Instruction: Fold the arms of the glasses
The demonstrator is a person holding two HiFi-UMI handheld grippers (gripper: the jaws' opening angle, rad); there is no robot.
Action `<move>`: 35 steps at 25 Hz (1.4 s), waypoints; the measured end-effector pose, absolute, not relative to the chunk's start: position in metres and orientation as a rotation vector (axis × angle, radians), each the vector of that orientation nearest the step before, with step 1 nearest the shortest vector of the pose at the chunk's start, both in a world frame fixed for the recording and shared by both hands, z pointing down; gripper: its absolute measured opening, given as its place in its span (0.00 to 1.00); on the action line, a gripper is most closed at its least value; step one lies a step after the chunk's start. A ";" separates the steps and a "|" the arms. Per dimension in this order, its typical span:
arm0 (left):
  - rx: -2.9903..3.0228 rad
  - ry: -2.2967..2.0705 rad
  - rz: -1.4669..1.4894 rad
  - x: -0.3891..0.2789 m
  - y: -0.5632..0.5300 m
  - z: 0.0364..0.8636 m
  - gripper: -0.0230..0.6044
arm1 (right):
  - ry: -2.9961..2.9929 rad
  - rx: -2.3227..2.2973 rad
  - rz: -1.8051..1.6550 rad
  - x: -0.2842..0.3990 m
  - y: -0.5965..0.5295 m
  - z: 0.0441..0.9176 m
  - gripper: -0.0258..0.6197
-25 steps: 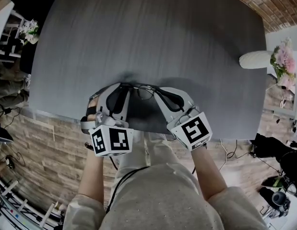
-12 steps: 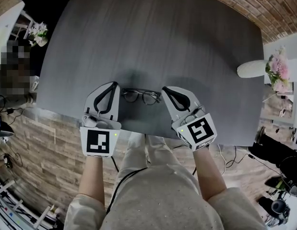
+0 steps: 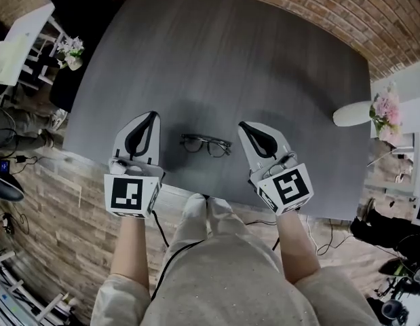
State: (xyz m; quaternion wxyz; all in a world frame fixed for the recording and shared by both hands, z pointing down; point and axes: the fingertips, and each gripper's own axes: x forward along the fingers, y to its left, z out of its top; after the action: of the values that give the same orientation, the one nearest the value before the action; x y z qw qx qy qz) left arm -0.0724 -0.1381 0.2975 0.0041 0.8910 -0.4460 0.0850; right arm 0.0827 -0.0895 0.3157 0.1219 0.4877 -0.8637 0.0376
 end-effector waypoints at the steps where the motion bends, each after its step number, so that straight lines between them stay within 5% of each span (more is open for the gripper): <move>1: 2.787 -1.407 0.240 -0.075 -0.138 0.292 0.03 | -2.524 1.419 0.101 0.082 -0.090 0.312 0.04; 35: 2.715 -1.536 -0.004 -0.108 -0.127 0.211 0.03 | -2.615 1.498 -0.102 0.083 -0.100 0.210 0.04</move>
State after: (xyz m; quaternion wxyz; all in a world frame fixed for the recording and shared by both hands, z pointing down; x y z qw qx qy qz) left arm -0.1083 -0.1273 0.2107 0.0112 0.8703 -0.4925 -0.0012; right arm 0.0835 -0.0997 0.2100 0.0630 0.4957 -0.8656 -0.0336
